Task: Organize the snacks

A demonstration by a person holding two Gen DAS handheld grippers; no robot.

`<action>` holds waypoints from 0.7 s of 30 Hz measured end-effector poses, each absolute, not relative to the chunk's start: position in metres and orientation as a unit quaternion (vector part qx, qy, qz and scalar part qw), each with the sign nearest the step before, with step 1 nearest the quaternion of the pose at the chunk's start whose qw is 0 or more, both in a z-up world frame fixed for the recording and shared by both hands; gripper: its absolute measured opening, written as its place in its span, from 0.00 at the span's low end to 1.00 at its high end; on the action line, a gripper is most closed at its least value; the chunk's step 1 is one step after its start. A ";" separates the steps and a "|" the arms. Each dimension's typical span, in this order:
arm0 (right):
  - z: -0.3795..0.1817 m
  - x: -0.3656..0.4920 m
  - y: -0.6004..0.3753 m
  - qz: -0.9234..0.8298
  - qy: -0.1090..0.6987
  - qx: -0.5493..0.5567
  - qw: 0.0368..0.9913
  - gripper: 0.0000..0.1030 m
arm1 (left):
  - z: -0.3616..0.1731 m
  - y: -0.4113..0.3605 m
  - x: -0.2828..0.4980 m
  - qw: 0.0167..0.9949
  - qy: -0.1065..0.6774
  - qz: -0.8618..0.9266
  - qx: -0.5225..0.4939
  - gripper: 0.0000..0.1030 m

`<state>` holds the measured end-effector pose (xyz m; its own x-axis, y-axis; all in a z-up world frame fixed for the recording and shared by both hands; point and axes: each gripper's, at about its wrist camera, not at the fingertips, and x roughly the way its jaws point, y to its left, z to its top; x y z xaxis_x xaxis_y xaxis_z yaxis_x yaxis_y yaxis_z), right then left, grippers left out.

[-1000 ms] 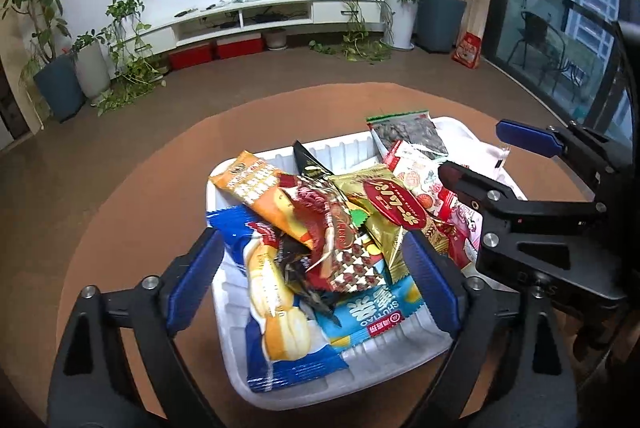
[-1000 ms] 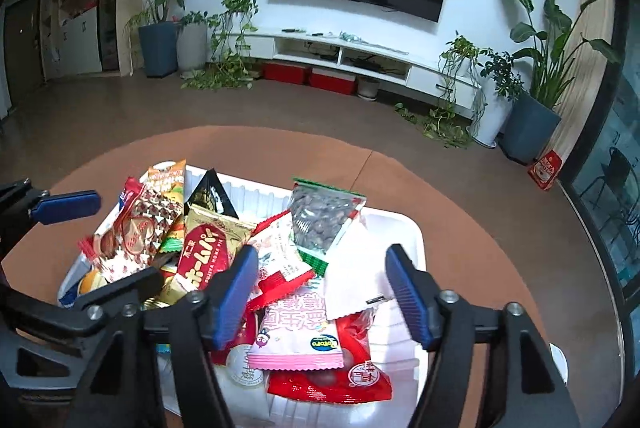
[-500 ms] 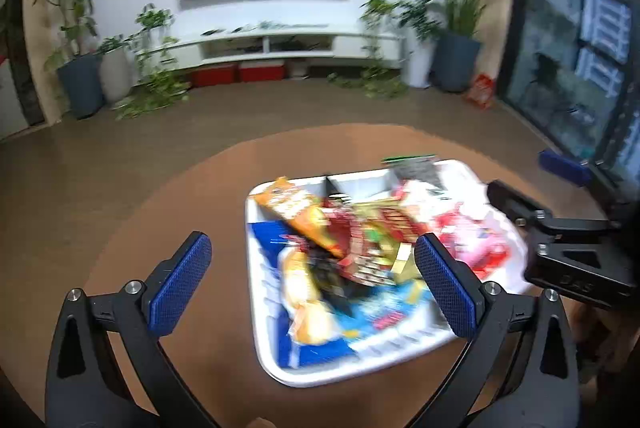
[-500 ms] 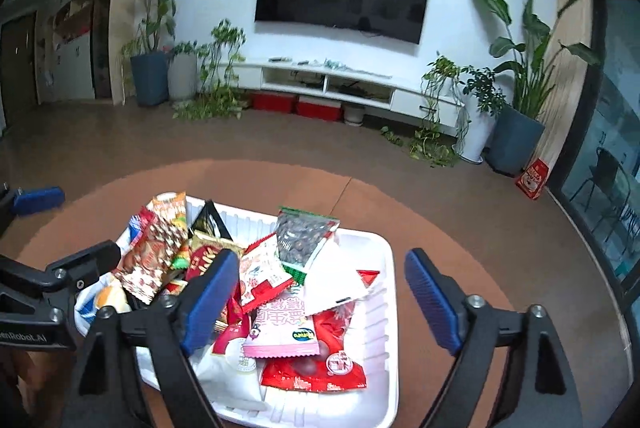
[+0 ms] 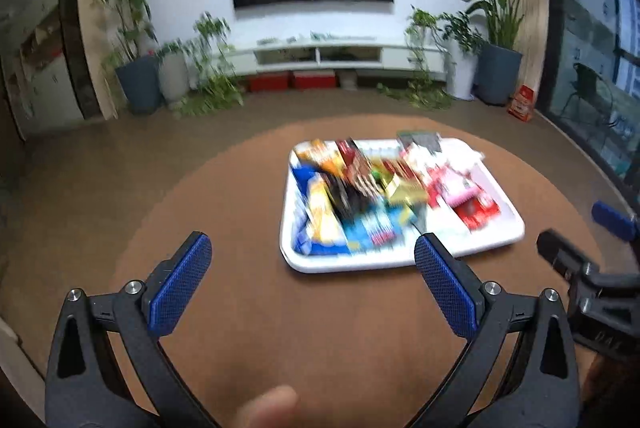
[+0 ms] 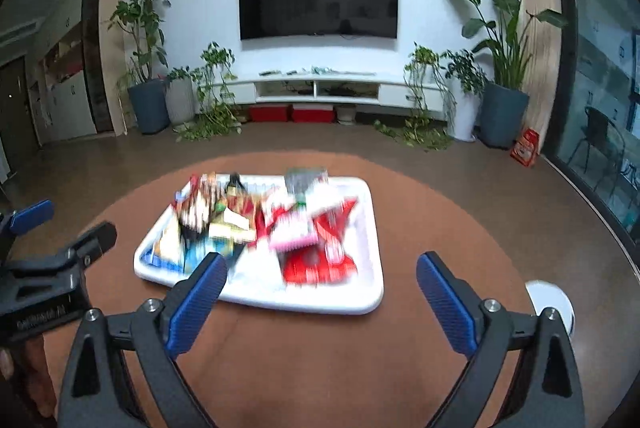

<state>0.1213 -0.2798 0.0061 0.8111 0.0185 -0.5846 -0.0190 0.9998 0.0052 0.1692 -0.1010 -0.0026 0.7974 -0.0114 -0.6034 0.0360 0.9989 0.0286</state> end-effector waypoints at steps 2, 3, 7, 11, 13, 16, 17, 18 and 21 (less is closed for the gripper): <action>0.000 0.103 -0.281 0.005 0.311 0.002 0.950 0.95 | -0.006 -0.099 0.158 0.944 0.330 -0.020 0.006 1.00; -0.003 0.096 -0.280 0.002 0.311 0.001 0.951 0.95 | -0.008 -0.097 0.151 0.942 0.334 -0.024 -0.003 1.00; -0.004 0.074 -0.281 -0.010 0.300 0.000 0.954 0.95 | -0.009 -0.093 0.127 0.939 0.342 -0.021 -0.007 1.00; -0.002 0.056 -0.278 -0.019 0.285 -0.004 0.958 0.95 | -0.014 -0.092 0.115 0.936 0.351 -0.022 -0.013 1.00; 0.000 0.047 -0.275 -0.021 0.281 -0.007 0.959 0.95 | -0.014 -0.090 0.110 0.934 0.356 -0.021 -0.017 1.00; 0.004 0.038 -0.272 -0.024 0.282 -0.006 0.959 0.95 | -0.015 -0.089 0.098 0.931 0.364 -0.014 -0.018 1.00; 0.005 0.035 -0.272 -0.025 0.285 -0.003 0.958 0.95 | -0.016 -0.088 0.091 0.930 0.368 -0.014 -0.021 1.00; 0.006 0.033 -0.273 -0.027 0.288 0.002 0.957 0.95 | -0.016 -0.088 0.086 0.929 0.369 -0.014 -0.023 1.00; 0.011 0.023 -0.274 -0.030 0.291 0.006 0.956 0.96 | -0.017 -0.091 0.067 0.930 0.368 -0.014 -0.014 1.00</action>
<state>0.0232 -0.2745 0.0115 0.8285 -0.0539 -0.5573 0.0614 0.9981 -0.0051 0.0669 -0.0910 -0.0170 0.7289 -0.0360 -0.6837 0.0152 0.9992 -0.0365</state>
